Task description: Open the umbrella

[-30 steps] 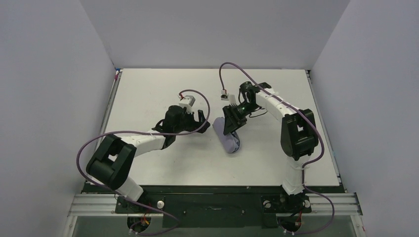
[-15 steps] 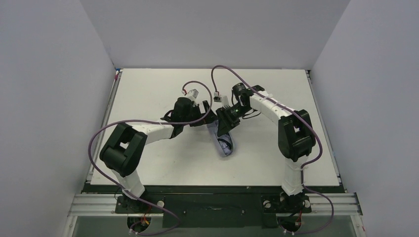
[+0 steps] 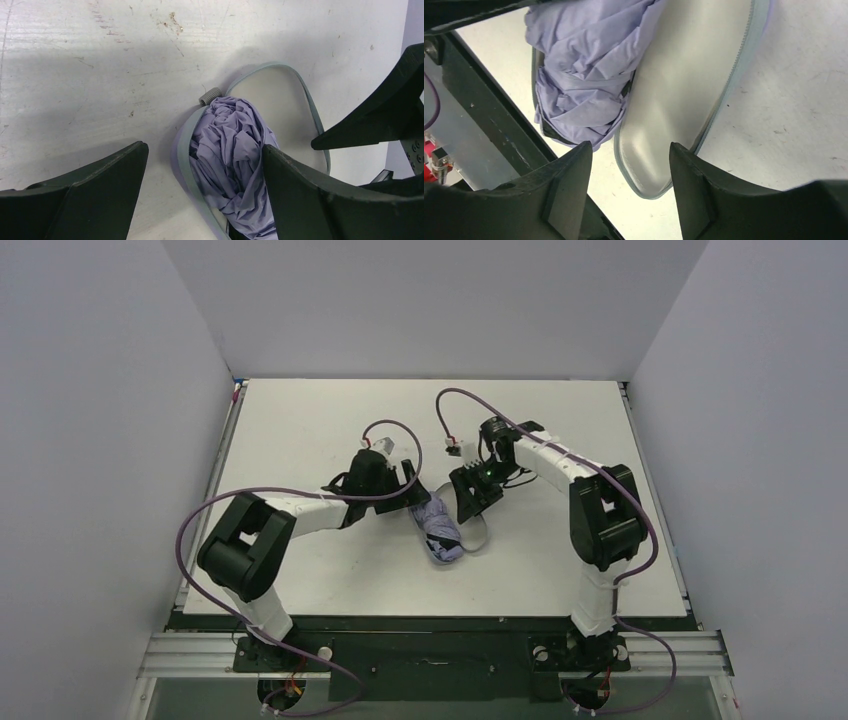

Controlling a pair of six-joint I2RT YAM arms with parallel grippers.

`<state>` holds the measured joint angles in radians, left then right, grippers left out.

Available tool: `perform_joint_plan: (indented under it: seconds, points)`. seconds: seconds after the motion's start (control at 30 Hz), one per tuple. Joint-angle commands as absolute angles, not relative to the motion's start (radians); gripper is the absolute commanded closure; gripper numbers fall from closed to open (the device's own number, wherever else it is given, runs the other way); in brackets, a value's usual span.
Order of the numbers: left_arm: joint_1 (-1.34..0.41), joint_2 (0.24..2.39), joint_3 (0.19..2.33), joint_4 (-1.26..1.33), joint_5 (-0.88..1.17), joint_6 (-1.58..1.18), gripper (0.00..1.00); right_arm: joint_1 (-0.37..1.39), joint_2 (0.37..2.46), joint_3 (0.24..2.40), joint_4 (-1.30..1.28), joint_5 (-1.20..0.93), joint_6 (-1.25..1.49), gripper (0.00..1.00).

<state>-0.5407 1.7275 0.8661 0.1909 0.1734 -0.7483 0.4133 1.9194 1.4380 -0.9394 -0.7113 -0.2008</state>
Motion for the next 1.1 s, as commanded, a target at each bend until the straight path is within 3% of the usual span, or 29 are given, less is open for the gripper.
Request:
perform_joint_plan:
  seconds: [0.0, 0.3, 0.6, 0.7, 0.9, 0.97, 1.0, 1.07]
  points:
    - [-0.521, 1.692, 0.843, 0.203, 0.157, -0.755, 0.19, 0.427, 1.856, 1.434, -0.883, -0.646, -0.169, 0.43]
    - [-0.520, 1.720, 0.841, 0.243, 0.176, -0.792, 0.33, 0.540, 1.845, 1.446, -0.767, -0.604, 0.021, 0.33]
    - [-0.518, 1.733, 0.830, 0.263, 0.173, -0.823, 0.33, 0.625, 1.855, 1.409, -0.643, -0.429, 0.138, 0.32]
    - [-0.501, 1.722, 0.829, 0.251, 0.170, -0.828, 0.29, 0.634, 1.867, 1.387, -0.624, -0.366, 0.148, 0.33]
    - [-0.427, 1.679, 0.815, 0.194, 0.191, -0.797, 0.20, 0.583, 1.878, 1.311, -0.605, -0.308, 0.125, 0.50]
    - [-0.399, 1.664, 0.805, 0.185, 0.201, -0.786, 0.18, 0.559, 1.868, 1.282, -0.605, -0.298, 0.096, 0.62]
    - [-0.384, 1.658, 0.801, 0.182, 0.203, -0.774, 0.17, 0.541, 1.860, 1.267, -0.611, -0.295, 0.073, 0.73]
    - [-0.365, 1.639, 0.801, 0.169, 0.205, -0.749, 0.17, 0.500, 1.849, 1.248, -0.628, -0.289, 0.036, 0.87]
